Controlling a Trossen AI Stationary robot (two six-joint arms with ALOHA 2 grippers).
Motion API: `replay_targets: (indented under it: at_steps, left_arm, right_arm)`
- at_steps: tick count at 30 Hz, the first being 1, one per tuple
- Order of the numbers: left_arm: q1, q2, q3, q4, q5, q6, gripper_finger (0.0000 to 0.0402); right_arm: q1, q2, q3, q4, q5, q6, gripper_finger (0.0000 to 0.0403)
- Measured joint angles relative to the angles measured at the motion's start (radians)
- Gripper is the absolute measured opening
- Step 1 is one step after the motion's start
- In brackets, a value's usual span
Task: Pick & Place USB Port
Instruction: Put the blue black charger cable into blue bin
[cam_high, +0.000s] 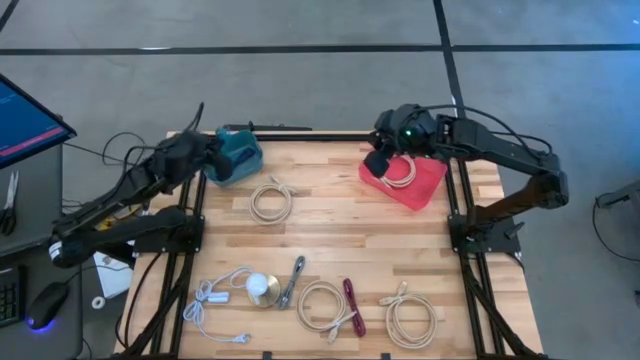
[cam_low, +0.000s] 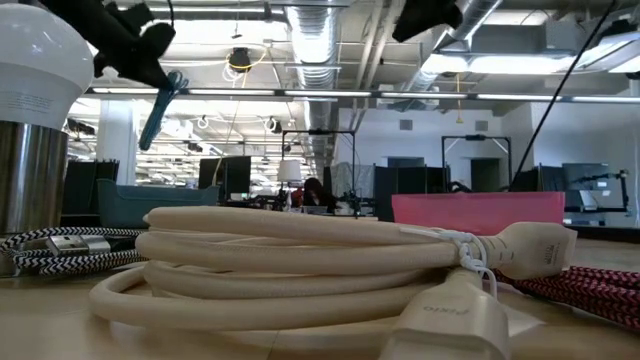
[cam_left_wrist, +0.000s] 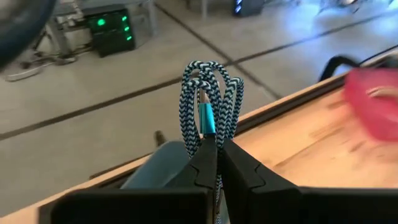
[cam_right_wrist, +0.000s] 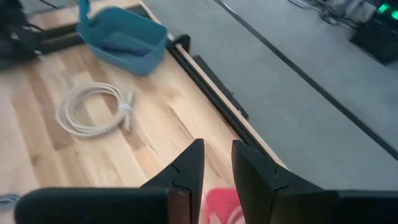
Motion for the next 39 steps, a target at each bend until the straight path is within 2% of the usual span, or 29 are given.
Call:
replay_targets:
  at_steps: [7, 16, 30, 39]
  left_arm:
    - [0.072, 0.131, 0.000, -0.030, 0.000, 0.053, 0.0007]
    - [0.105, 0.308, 0.000, -0.042, 0.000, 0.090, 0.0007]
    - [0.151, 0.551, 0.000, 0.028, 0.001, 0.092, 0.0007]
    - [0.157, 0.626, 0.000, 0.058, 0.013, 0.088, 0.0007]
  right_arm:
    - [0.001, -0.113, -0.182, 0.021, 0.024, 0.098, 0.0074]
    - [0.032, -0.277, -0.413, 0.100, 0.030, 0.247, 0.0074]
    - [0.076, -0.362, -0.434, 0.112, 0.071, 0.262, 0.0074]
    - [0.076, -0.361, -0.434, 0.111, 0.073, 0.262, 0.0074]
